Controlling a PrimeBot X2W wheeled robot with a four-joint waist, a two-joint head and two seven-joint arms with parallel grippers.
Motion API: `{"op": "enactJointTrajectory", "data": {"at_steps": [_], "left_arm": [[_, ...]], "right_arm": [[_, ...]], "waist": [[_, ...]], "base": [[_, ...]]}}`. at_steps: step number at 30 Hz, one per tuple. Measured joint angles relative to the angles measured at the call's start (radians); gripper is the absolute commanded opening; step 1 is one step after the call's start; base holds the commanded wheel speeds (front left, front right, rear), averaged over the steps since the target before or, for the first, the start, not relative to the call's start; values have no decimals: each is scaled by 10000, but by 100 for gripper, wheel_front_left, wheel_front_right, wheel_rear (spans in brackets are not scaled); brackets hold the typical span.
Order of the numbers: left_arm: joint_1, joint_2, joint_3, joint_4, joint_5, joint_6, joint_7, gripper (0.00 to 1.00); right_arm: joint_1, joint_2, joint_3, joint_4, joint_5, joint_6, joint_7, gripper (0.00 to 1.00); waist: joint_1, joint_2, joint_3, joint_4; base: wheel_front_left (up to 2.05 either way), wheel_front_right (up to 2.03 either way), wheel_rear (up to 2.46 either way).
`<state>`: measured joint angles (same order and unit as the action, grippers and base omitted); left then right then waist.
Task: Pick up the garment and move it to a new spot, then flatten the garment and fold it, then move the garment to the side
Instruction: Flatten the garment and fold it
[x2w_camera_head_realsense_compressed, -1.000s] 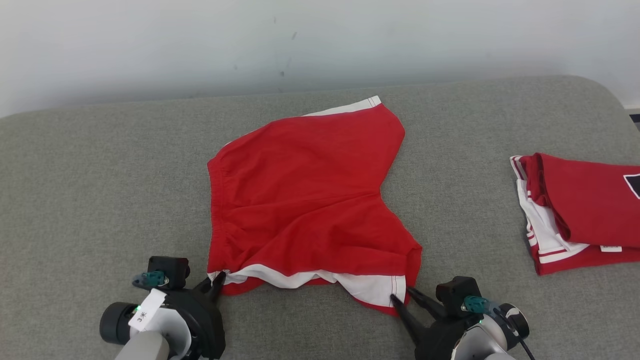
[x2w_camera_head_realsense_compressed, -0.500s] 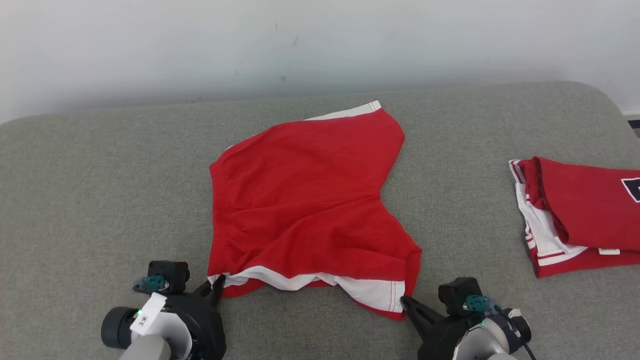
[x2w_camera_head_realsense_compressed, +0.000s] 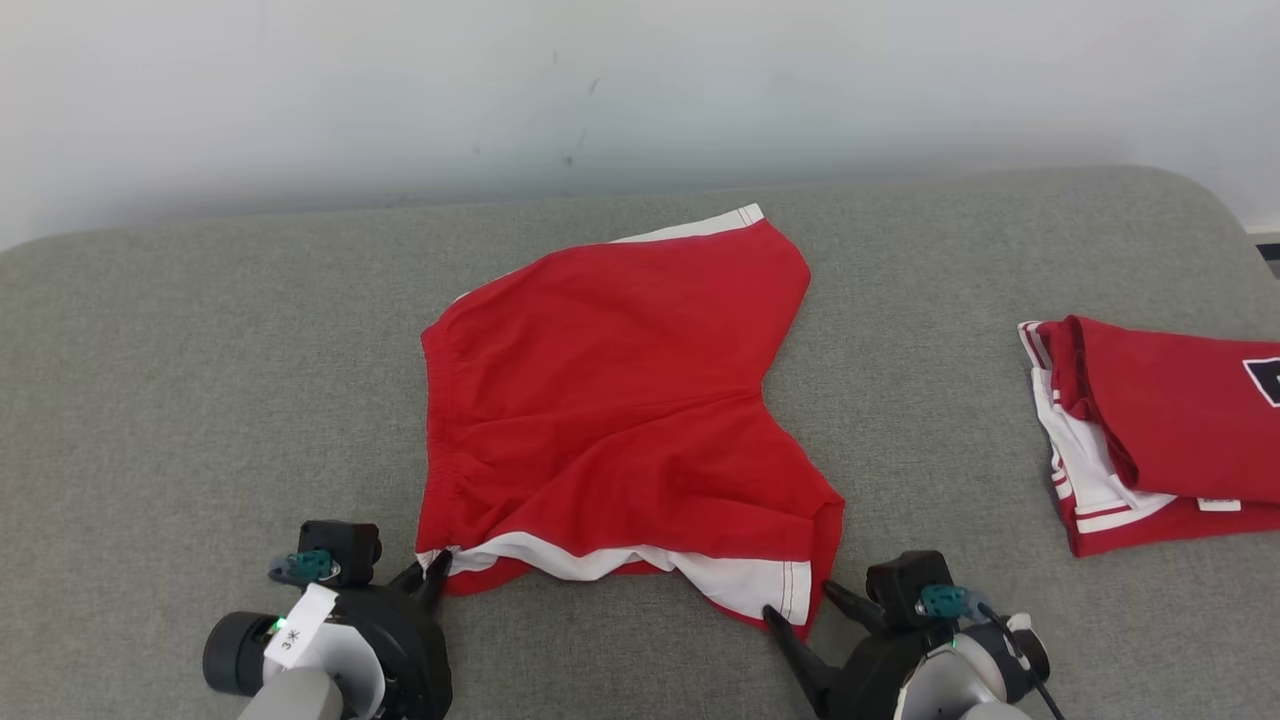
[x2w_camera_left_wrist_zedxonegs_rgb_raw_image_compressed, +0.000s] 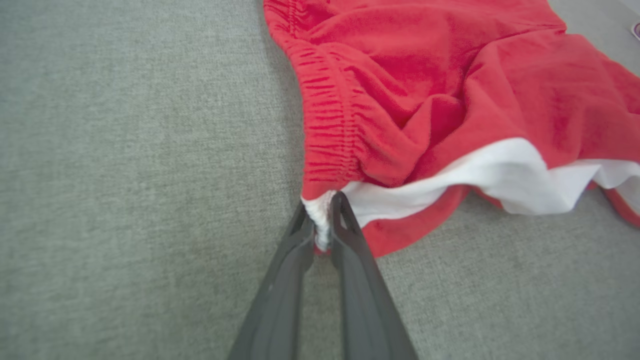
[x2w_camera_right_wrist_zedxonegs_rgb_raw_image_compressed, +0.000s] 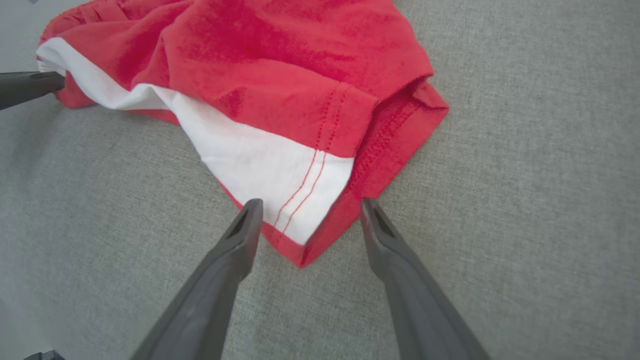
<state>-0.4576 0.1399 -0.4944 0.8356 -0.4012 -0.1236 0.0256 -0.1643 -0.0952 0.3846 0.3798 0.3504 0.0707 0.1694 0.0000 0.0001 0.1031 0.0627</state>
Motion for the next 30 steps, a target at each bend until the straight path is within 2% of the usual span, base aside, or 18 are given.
{"op": "enactJointTrajectory", "data": {"at_steps": [5,6,7,8,11,12,14,16,17,18,21,22,23,24,30], "left_arm": [[-100,-40,-48,54,-10,-2,-15,0],[-127,-52,-50,84,-21,-4,-19,0],[-148,-56,-56,104,-29,-10,-63,0],[-157,-61,-63,121,-29,-10,-88,0],[-188,-92,-73,157,-33,-10,-90,0],[-191,-102,-77,169,-42,-10,-94,0],[-208,-111,-84,192,-44,-12,-104,0],[-224,-117,-102,219,-44,-12,-163,0],[-231,-121,-105,232,-48,-13,-178,0],[-236,-121,-107,240,-65,-13,-180,0],[-243,-123,-115,272,-105,-13,-190,0],[-246,-123,-117,284,-107,-13,-192,0],[-249,-123,-119,299,-113,-13,-219,0],[-249,-125,-121,316,-115,-13,-257,0],[-351,-125,-159,431,-119,-15,-265,0]], "right_arm": [[-309,21,36,12,0,0,69,100],[-356,23,54,27,0,4,73,97],[-381,29,69,36,0,6,77,91],[-399,38,98,52,0,10,82,75],[-433,71,107,121,8,10,163,43],[-434,77,109,161,15,8,169,37],[-433,82,115,242,17,0,184,39],[-432,84,123,282,17,-2,247,29],[-432,86,128,297,17,-2,247,19],[-432,88,134,305,17,-2,247,0],[-431,107,117,326,44,-19,249,0],[-431,115,107,330,102,-50,253,18],[-430,115,107,337,107,-52,255,78],[-429,115,107,343,107,-63,255,100],[-428,128,115,376,130,-79,307,100]], "waist": [[0,0,102,51],[0,0,119,64],[0,0,129,75],[0,0,137,84],[0,0,159,111],[0,0,167,120],[0,0,183,137],[0,0,195,150],[0,0,199,154],[0,0,202,154],[0,0,204,148],[0,0,202,143],[0,0,200,138],[0,0,198,133],[0,0,193,115]], "base": [[0,0,0],[0,0,0],[0,0,0],[0,0,0],[0,0,0],[0,0,0],[0,0,0],[0,0,0],[0,0,0],[0,0,0],[0,0,0],[0,0,0],[0,0,0],[0,0,0],[0,0,0]]}}
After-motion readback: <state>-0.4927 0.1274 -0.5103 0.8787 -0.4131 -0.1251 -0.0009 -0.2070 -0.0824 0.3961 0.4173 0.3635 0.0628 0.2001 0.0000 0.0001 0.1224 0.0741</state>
